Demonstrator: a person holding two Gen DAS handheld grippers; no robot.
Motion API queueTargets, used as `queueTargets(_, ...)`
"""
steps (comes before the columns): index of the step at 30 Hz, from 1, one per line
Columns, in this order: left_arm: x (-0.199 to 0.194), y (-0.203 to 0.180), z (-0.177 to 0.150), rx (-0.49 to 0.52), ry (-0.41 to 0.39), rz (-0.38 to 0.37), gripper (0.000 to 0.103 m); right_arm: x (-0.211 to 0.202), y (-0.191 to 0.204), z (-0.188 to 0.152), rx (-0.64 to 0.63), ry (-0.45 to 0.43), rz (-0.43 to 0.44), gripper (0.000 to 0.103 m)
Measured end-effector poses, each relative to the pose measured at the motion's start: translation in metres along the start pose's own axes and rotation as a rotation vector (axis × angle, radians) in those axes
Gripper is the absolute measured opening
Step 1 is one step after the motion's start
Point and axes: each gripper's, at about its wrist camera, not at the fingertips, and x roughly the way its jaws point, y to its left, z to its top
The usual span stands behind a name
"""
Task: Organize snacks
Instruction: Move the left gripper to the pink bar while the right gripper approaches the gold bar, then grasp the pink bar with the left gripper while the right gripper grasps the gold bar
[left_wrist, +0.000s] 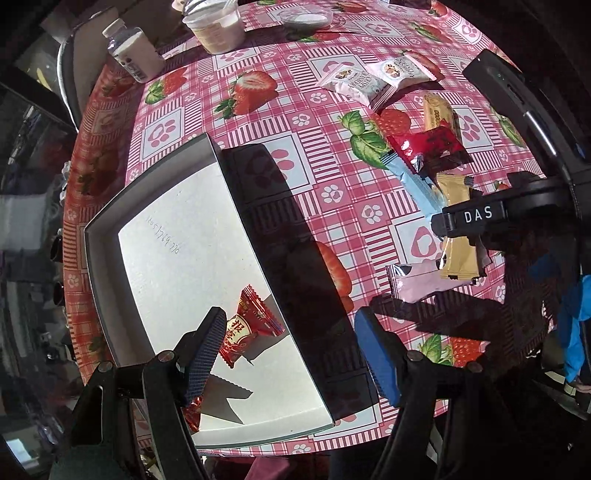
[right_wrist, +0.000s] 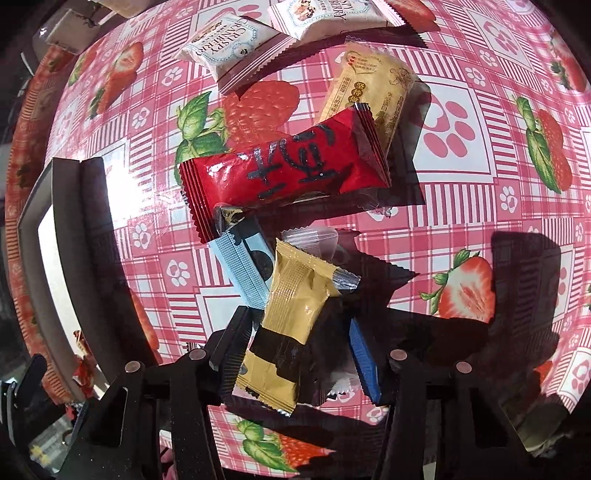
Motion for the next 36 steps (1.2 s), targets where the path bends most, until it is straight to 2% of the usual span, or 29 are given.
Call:
queueTargets(1, 0.002, -0.009, 0.002, 0.035, -0.001, -0.006, 0.076, -0.003, 0.000, -0.008, -0.014, 0.001, 0.007, 0.039)
queueTargets(6, 0.013, -0.061, 0.011, 0.255, -0.033, -0.003, 0.076, -0.028, -0.058, -0.024, -0.028, -0.016, 0.047, 0.038)
queueTargets(11, 0.030, -0.105, 0.019, 0.429, -0.072, 0.003, 0.077, -0.040, -0.108, -0.035, -0.012, -0.016, -0.025, 0.038)
queueTargets(14, 0.044, -0.123, 0.022, 0.493, -0.070, 0.006, 0.081, -0.041, -0.137, -0.044, 0.027, 0.017, -0.021, 0.042)
queueTargets(16, 0.047, -0.129, 0.023, 0.505, -0.074, -0.018, 0.082, -0.042, -0.148, -0.046, 0.050, 0.020, -0.036, 0.074)
queueTargets(17, 0.049, -0.132, 0.023, 0.510, -0.072, -0.017, 0.082, -0.044, -0.155, -0.047, 0.058, 0.013, -0.037, 0.078)
queueTargets(19, 0.056, -0.137, 0.022, 0.522, -0.052, -0.003, 0.082, -0.044, -0.169, -0.052, 0.068, 0.015, -0.020, 0.078)
queueTargets(21, 0.057, -0.137, 0.023, 0.507, -0.063, -0.019, 0.082, -0.044, -0.167, -0.051, 0.071, 0.014, 0.002, 0.078)
queueTargets(26, 0.063, -0.131, 0.029, 0.450, -0.046, -0.062, 0.087, -0.033, -0.135, -0.042, 0.025, 0.007, 0.015, 0.078)
queueTargets(29, 0.072, -0.115, 0.040, 0.377, -0.007, -0.121, 0.087, -0.026, -0.114, -0.040, -0.004, 0.013, -0.037, 0.078)
queueTargets(31, 0.076, -0.106, 0.045, 0.309, 0.022, -0.164, 0.080, -0.026, -0.092, -0.030, -0.020, 0.003, -0.076, 0.079)
queueTargets(32, 0.075, -0.103, 0.046, 0.290, 0.015, -0.157, 0.076, -0.026, -0.081, -0.024, -0.029, 0.002, -0.089, 0.078)
queueTargets(33, 0.075, -0.099, 0.048, 0.276, 0.019, -0.157, 0.069, -0.026, -0.076, -0.024, -0.037, 0.002, -0.110, 0.075)
queueTargets(34, 0.073, -0.096, 0.049, 0.264, 0.017, -0.159, 0.053, -0.030, -0.070, -0.023, -0.049, 0.004, -0.152, 0.066)
queueTargets(35, 0.072, -0.094, 0.051, 0.258, 0.017, -0.158, 0.042, -0.026, -0.058, -0.018, -0.057, -0.001, -0.156, 0.063)
queueTargets(36, 0.071, -0.092, 0.054, 0.252, 0.026, -0.163, 0.026, -0.030, -0.055, -0.020, -0.068, -0.013, -0.160, 0.049)
